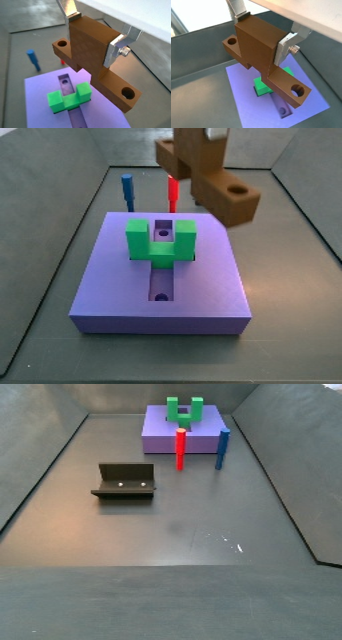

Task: Pick up the brown object. Move up. Move to above the board. Insert the brown object.
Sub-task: Insert the brown object.

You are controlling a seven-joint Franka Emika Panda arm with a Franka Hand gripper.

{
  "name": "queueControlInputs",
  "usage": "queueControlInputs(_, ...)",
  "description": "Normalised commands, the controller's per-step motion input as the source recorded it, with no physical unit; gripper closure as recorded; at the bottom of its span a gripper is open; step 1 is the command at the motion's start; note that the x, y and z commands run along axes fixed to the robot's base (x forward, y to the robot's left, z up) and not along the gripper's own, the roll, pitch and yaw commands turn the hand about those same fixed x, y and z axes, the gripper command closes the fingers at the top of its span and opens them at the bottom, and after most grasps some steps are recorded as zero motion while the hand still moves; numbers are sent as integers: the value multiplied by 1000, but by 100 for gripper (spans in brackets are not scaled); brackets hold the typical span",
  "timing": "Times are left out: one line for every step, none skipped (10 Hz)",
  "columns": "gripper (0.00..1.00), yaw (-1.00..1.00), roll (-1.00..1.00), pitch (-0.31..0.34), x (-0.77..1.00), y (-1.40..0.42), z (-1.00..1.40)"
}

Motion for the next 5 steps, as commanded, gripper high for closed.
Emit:
queueControlInputs(100, -137, 24, 73, 186, -20, -214)
queueControlInputs(100, 0, 0, 0, 0, 29, 0)
queueControlInputs(100, 0, 67, 83, 140, 0, -83)
queueControlInputs(100, -163, 51, 34, 0, 0, -177)
queueControlInputs(100, -466, 69, 417, 111, 0, -166)
